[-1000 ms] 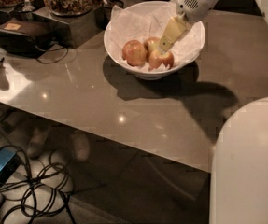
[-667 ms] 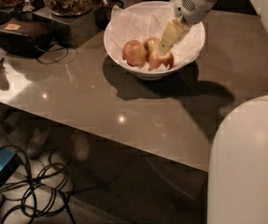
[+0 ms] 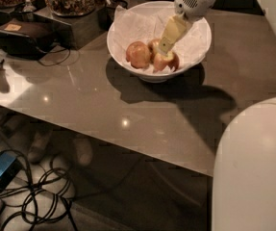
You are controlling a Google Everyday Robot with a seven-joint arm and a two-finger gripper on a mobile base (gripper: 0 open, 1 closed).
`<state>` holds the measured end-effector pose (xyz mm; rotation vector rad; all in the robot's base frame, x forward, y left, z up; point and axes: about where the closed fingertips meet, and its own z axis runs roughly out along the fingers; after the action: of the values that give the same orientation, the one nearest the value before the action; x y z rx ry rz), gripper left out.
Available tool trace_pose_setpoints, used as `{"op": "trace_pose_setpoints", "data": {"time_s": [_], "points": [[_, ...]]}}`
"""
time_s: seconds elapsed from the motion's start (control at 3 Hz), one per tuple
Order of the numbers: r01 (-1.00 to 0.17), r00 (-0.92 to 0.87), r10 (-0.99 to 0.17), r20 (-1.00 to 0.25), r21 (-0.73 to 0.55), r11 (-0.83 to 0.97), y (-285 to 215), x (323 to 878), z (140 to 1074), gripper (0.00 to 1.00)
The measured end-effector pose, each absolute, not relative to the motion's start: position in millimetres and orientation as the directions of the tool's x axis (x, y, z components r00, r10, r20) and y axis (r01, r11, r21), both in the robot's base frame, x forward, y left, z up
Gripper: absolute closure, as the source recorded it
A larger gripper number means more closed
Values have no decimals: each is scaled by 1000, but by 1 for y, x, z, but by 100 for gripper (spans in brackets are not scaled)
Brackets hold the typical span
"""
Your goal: Pick apple from white bowl
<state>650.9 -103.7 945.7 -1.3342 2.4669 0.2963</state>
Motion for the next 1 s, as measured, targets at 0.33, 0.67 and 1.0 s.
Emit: {"op": "trace_pose_setpoints", "data": {"time_s": [0.33,0.67,1.0], "points": [[-845,-504,-780,-371,21,535,-101,651,947,31],[-846,-500,-785,-366,12,533,-101,652,948,36],[-839,-512,-782,-357,10,545,-104,656,944,36]]}}
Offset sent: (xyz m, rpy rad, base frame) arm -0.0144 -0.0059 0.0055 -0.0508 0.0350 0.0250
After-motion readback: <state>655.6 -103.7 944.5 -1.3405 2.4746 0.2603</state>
